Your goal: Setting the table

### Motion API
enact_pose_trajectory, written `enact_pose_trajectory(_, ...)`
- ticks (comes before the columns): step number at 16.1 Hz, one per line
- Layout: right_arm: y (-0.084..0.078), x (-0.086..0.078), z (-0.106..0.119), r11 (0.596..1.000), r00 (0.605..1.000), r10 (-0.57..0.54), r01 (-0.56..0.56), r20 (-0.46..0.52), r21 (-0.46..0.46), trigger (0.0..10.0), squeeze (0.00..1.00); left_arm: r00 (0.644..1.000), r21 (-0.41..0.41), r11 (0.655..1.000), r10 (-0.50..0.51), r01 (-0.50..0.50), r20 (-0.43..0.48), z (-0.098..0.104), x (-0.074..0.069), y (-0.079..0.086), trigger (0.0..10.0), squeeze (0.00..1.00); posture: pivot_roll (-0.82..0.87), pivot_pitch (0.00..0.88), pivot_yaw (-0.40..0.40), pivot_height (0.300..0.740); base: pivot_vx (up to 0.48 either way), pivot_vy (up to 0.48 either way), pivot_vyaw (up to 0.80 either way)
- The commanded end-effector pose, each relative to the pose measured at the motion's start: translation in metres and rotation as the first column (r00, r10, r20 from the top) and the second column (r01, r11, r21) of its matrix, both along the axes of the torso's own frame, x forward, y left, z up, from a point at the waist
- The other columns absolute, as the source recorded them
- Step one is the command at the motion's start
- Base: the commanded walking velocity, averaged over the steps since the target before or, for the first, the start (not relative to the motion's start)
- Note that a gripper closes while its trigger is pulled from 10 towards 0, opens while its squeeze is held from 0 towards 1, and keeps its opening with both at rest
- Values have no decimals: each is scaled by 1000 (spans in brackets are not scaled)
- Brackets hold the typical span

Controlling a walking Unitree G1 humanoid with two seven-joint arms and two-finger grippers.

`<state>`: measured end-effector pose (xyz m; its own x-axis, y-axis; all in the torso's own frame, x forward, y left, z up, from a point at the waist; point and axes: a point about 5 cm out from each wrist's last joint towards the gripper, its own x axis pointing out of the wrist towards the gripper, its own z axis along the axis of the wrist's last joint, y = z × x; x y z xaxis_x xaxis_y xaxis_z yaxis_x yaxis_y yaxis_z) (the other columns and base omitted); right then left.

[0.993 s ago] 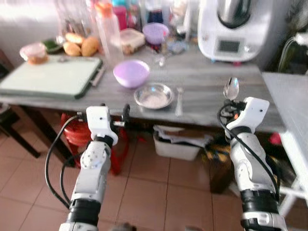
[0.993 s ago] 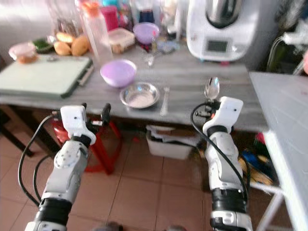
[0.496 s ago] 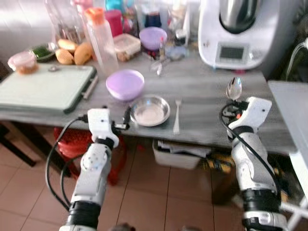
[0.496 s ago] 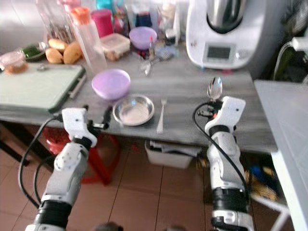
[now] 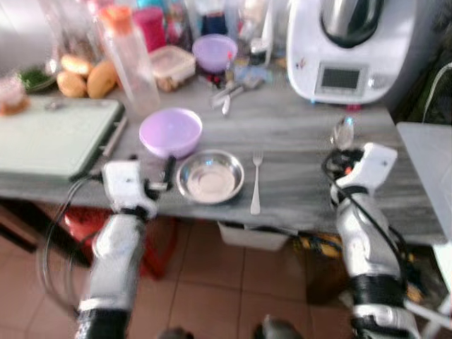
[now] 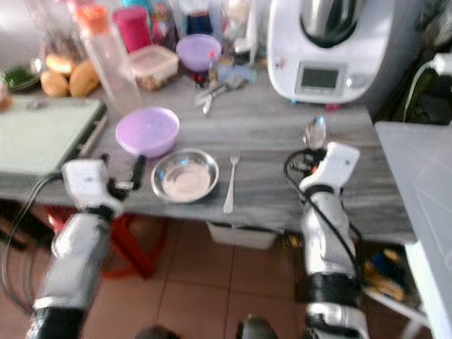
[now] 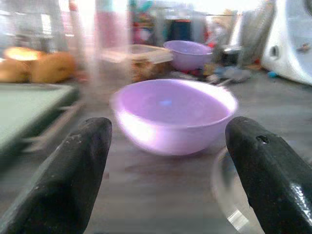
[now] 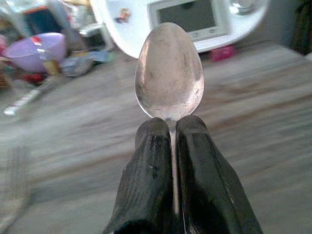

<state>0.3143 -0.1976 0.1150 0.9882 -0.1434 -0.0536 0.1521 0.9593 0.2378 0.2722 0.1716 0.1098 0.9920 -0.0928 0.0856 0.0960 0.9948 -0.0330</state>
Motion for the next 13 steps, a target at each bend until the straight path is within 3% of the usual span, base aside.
enact_pose_trajectory(1,10,3,0,999,1000,28,-28,-14,23,10000,0,1000,17,1000,-13,13,0,3,-5,7,10000,0,-6,0,36,740,0,0,0)
enact_pose_trajectory(4,12,3,-11,996,996,37,-31,-75,79,10000,0,999,46,998,-34,35,-26,0,-16,18,10000,0,4,0,38,740,0,0,0)
enact_pose_trajectory(13,22,13,-21,987,985,102,-83,-139,141,10000,0,997,38,997,-59,61,-48,2,-23,9,10000,0,18,4,29,740,0,0,0)
